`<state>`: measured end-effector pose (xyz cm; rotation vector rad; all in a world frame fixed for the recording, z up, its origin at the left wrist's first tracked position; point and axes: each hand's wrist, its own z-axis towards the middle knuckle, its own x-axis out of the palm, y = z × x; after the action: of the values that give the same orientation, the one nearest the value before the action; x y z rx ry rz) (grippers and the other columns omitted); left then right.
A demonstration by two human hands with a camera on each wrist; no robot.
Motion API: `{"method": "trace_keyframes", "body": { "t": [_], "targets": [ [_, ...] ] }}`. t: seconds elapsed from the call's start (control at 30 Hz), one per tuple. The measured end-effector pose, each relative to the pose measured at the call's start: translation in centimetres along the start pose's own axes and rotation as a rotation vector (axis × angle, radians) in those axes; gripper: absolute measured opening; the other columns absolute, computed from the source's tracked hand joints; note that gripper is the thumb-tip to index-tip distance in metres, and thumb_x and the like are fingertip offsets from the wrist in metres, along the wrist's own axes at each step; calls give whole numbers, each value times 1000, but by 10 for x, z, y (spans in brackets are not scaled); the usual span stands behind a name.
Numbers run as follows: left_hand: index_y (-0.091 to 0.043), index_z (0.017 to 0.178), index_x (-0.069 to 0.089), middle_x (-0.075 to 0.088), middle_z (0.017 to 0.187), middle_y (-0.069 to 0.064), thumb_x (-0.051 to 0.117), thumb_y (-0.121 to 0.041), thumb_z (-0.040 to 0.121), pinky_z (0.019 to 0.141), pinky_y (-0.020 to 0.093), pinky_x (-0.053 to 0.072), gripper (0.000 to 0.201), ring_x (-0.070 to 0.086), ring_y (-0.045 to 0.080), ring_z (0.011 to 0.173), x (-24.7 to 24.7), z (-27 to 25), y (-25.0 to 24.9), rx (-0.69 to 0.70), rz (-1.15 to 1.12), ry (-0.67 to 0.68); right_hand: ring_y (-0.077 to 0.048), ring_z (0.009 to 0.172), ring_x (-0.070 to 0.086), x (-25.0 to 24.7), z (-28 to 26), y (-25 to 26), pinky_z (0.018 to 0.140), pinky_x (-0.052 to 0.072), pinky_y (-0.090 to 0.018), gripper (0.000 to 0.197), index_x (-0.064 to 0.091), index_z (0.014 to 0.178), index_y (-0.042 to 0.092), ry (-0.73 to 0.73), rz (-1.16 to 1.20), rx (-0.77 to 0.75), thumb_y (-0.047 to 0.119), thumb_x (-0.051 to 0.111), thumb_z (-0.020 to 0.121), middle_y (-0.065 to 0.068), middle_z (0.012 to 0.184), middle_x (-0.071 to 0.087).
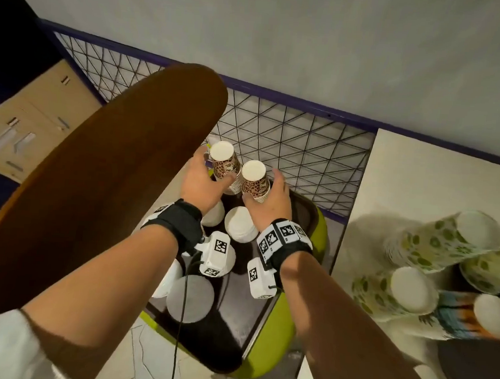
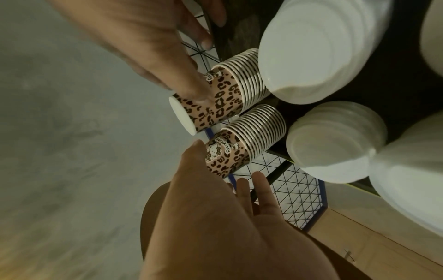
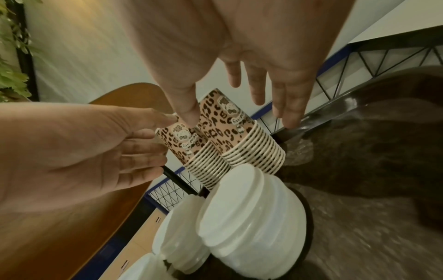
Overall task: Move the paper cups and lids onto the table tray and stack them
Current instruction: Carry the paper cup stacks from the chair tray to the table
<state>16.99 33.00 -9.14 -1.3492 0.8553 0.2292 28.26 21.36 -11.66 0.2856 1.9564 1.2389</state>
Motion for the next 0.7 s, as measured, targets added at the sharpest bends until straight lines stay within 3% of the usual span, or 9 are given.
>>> {"method": "trace_keyframes", "body": {
  "t": [0.17,0.37,0.53,0.7],
  "targets": [
    [-11,152,39,58,142,8,85,-34,83,109,42,48,87,55,23,129,14,21,15,7,40,16,-35,129,46,17,24,-9,106,43,-49,87,33,147,28,20,-56,-59,42,79,75,-9,144,45],
    [-10,144,44,62,139,9,84,-30,85,108,39,47,75,57,27,131,27,30,26,-14,56,66,-33,126,51,24,32,-29,102,47,-49,80,31,146,32,72,-89,-111,40,74,79,-10,136,57],
    [-8,141,41,57,141,12,81,-29,88,111,45,46,70,53,28,133,33,36,30,22,82,84,-35,121,50,21,33,-36,100,48,-45,78,33,148,22,41,-111,-165,30,73,82,-15,134,47],
    [-6,150,34,42,143,17,79,-22,88,111,35,37,78,44,29,134,38,32,21,98,140,123,-35,108,53,10,27,-38,93,53,-45,72,35,143,26,-18,-157,-177,32,72,81,-12,124,37]
  ]
}}
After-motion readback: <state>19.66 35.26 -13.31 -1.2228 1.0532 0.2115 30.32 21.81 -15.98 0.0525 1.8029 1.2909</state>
